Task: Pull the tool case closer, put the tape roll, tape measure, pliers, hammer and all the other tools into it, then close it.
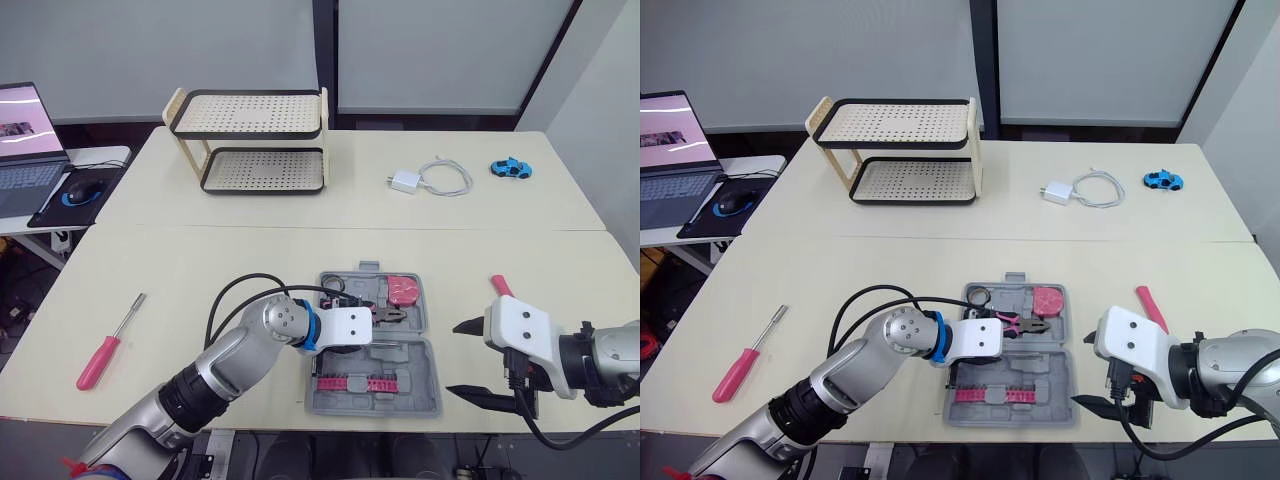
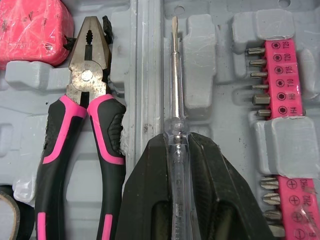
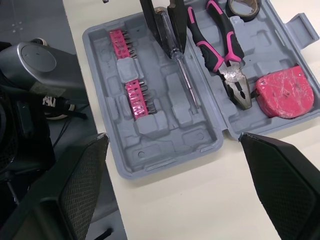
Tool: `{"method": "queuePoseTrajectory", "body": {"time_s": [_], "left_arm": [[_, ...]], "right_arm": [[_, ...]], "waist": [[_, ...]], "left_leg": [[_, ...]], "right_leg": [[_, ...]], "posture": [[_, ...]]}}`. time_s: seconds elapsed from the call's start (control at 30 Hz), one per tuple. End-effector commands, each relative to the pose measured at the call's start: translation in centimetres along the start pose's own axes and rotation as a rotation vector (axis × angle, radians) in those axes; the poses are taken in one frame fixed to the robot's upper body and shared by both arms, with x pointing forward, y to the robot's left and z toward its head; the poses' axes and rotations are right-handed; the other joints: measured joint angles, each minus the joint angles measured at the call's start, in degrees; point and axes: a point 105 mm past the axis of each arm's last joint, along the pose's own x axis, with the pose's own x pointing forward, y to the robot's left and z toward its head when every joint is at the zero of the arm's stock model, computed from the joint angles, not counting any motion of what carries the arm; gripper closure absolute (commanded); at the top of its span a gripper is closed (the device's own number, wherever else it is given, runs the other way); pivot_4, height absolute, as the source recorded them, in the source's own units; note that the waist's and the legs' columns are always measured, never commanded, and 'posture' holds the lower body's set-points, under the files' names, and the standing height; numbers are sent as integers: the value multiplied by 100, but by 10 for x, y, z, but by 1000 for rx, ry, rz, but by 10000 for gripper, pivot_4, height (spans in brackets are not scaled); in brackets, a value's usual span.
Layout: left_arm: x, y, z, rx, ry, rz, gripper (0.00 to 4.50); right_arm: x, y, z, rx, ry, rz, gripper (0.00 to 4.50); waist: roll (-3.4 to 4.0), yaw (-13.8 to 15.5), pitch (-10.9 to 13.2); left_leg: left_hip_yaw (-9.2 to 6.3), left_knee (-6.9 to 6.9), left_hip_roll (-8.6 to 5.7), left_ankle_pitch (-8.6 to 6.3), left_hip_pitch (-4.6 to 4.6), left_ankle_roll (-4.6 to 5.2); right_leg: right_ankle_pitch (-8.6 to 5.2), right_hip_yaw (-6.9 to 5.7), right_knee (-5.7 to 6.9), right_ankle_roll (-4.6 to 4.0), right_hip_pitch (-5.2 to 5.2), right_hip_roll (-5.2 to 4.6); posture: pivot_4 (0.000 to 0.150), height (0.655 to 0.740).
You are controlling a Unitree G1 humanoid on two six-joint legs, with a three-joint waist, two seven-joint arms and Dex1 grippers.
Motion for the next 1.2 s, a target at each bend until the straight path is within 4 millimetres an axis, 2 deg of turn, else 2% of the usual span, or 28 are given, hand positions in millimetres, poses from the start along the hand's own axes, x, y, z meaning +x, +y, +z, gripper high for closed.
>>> {"method": "queuePoseTrajectory", "body": {"time_s": [0.03, 0.8, 1.2], "left_arm": [[1, -4, 2, 17, -1, -8, 42897], [8, -1, 0, -23, 17, 15, 42897], [3, -1, 0, -20, 22, 13, 42897]], "right_arm": [[0, 3, 5, -27, -16, 1, 0], [2, 4, 5, -19, -26, 1, 0], [3, 4, 6, -19, -32, 2, 0]], "waist": [[0, 0, 0], [0, 1, -2], [0, 1, -2]], "left_leg": [[0, 0, 0, 0, 0, 0], [-1, 3, 0, 0, 1, 0], [-1, 5, 0, 0, 1, 0]], "right_leg": [[0, 0, 0, 0, 0, 0], [0, -1, 3, 0, 2, 0], [0, -1, 4, 0, 2, 0]], "posture": [[1500, 7400], [1500, 7400], [1500, 7400]]}}
